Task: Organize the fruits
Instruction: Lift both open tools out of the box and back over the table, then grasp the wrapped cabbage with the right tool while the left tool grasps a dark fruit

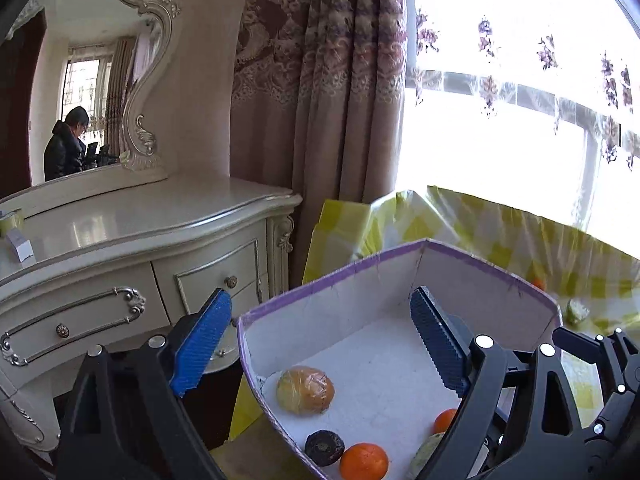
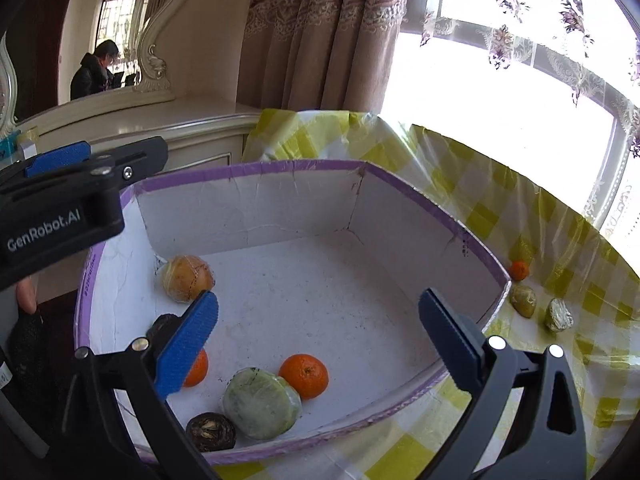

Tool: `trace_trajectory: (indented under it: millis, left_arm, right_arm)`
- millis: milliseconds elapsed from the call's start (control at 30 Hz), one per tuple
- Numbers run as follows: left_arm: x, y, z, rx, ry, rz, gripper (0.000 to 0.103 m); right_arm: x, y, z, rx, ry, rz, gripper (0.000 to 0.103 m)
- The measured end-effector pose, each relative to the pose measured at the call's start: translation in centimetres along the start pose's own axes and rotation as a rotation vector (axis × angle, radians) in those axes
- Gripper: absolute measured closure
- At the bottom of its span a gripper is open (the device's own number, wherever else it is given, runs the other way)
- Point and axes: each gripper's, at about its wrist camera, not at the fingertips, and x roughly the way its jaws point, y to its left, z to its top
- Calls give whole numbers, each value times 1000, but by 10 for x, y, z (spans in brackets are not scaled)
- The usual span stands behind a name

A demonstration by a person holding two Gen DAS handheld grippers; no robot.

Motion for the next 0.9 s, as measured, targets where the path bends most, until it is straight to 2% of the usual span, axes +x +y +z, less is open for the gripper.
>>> trace_trajectory:
  millis: [100, 200, 300, 400, 500, 633, 767, 900]
  left_arm:
    - [-25, -16, 7, 1, -119, -44, 15]
    - [-49, -43, 11, 37, -215, -122, 15]
    - [-66, -79, 10, 100, -271, -237, 15]
    - [-73, -124, 2, 200, -286, -341, 14]
    - [-69, -170, -14, 275, -224, -456, 14]
    - [-43, -226, -37, 349, -80, -566, 14]
    - [2, -266, -60, 346, 106, -632, 14]
    - [40, -290, -85, 372, 231, -631, 14]
  right_arm:
    - [-19, -35, -5, 119, -97, -37, 2]
    - [-31, -80, -16, 272, -138, -93, 2]
    - [-29, -130, -35, 406, -100, -159, 2]
    - [-24, -178, -62, 528, -43, -242, 2]
    - [-13, -221, -88, 629, 43, -315, 2]
    - [6, -264, -115, 675, 146, -383, 2]
    - [24, -299, -130, 671, 227, -446, 2]
    - [40, -326, -138, 665, 274, -479, 2]
